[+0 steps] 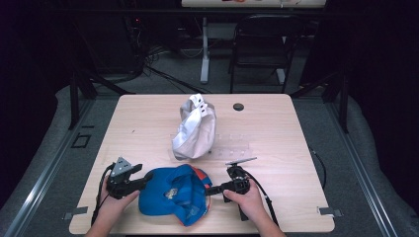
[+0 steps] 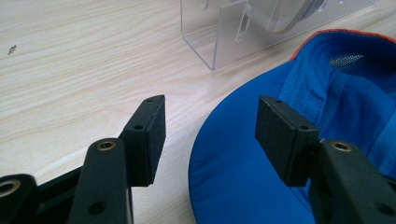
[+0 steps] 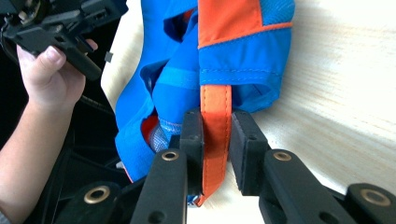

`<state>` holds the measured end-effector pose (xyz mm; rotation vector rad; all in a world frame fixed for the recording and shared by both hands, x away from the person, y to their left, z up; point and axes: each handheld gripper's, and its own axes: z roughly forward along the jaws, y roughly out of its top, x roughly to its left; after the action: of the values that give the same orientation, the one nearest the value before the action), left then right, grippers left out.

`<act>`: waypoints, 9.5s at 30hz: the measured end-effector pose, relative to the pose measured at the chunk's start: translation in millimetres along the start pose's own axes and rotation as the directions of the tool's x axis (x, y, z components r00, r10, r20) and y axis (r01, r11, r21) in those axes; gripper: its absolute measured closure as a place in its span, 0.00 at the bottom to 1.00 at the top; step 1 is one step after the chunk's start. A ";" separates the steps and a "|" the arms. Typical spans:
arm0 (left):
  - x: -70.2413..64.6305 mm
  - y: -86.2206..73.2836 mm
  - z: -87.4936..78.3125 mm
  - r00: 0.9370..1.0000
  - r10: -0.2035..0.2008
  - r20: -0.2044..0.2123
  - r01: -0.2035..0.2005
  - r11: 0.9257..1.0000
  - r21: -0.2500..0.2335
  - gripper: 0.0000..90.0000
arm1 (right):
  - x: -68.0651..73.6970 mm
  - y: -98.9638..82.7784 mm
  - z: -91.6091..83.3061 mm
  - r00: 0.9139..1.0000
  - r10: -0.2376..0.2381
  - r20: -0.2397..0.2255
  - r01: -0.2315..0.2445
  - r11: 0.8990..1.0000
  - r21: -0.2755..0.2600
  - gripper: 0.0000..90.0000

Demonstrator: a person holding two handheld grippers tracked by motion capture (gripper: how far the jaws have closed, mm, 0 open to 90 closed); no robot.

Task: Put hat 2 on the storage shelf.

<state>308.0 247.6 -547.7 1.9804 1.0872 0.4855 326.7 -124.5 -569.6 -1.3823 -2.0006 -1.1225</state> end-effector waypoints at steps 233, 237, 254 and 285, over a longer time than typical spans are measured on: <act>8.1 -1.7 -5.2 0.999 -0.001 -0.035 0.001 1.000 -0.006 0.49 | 67.1 159.3 -178.2 0.930 0.359 0.085 -0.327 0.909 -0.258 0.85; 8.6 -2.2 -4.9 0.999 -0.006 -0.035 0.006 1.000 -0.020 0.49 | 66.8 158.7 -179.1 0.927 0.362 0.098 -0.327 0.909 -0.259 0.85; 9.0 -2.3 -4.8 0.999 -0.007 -0.036 0.006 1.000 -0.017 0.49 | 57.7 149.3 -186.2 0.923 0.322 0.213 -0.253 0.922 -0.294 0.67; 7.8 -2.5 -3.9 0.999 -0.001 -0.036 0.001 1.000 -0.002 0.49 | 72.3 112.1 -179.1 0.930 0.088 0.358 0.031 0.949 -0.313 0.45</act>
<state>308.5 256.6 -547.7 1.9758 1.1096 0.5235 387.8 -214.6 -374.6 -1.9017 -2.1051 -1.2882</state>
